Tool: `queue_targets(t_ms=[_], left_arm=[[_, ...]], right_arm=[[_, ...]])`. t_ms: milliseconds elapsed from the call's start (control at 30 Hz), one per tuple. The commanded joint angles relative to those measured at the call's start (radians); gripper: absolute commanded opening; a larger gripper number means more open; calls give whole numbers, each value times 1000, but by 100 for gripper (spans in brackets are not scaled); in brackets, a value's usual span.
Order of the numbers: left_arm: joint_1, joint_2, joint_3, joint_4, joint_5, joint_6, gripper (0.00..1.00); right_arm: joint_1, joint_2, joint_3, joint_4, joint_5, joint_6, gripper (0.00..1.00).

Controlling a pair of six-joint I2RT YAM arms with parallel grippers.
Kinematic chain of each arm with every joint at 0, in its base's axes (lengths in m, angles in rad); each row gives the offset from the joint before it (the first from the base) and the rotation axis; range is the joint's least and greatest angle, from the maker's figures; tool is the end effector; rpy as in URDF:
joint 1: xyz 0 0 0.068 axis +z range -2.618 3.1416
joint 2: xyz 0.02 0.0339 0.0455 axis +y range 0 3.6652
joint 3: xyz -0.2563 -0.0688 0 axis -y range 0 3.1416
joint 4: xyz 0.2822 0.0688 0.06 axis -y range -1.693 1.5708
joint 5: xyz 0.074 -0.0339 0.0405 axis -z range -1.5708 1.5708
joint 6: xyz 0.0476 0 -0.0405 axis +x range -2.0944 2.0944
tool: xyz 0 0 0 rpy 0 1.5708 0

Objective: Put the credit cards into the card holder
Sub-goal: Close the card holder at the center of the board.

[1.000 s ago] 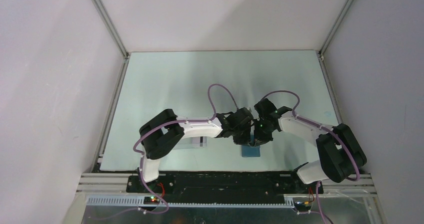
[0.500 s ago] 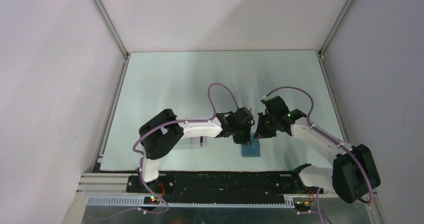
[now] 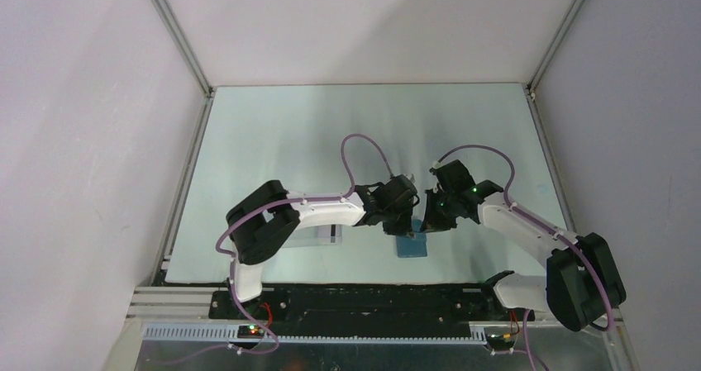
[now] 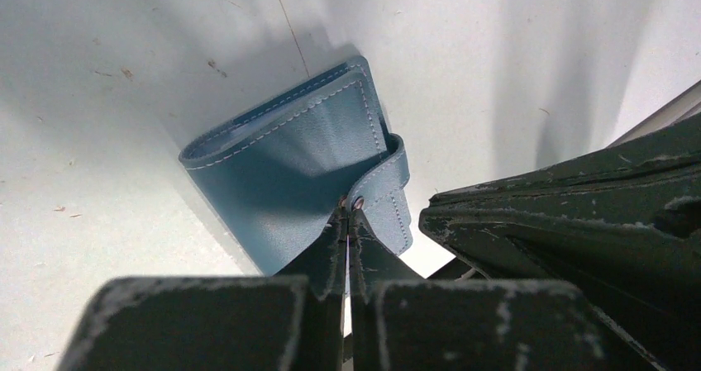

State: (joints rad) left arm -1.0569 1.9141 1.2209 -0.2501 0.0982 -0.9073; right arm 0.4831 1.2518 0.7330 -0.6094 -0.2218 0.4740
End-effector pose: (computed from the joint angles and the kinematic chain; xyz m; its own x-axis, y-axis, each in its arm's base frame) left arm 0.2088 -0.3793 0.1224 -0.9501 0.0882 -0.2991 0.2377 0.8258 -0.5114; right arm 0.2307 0.1328 0.1602 -0.9569 0.0008 -0.2903 -0.1122 0.9213 0.3724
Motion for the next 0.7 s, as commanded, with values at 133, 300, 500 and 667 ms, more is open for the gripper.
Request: queue_targets(t_ms=[133,300,500,667], left_arm=[[7,-32,53,-5,-14,44,0],[8,-36,45,-5,-20,47,0],[8,-22,31,-5,-23,44,0],[8,-18,22,-8,-32,49,0]], right_arm=[[15,8,16,6,4,-12,0],[18,13,16,13,-2,-12,0],[24,39,16,22,-2,-12,0],[36,85,16,49,1,-5,0]])
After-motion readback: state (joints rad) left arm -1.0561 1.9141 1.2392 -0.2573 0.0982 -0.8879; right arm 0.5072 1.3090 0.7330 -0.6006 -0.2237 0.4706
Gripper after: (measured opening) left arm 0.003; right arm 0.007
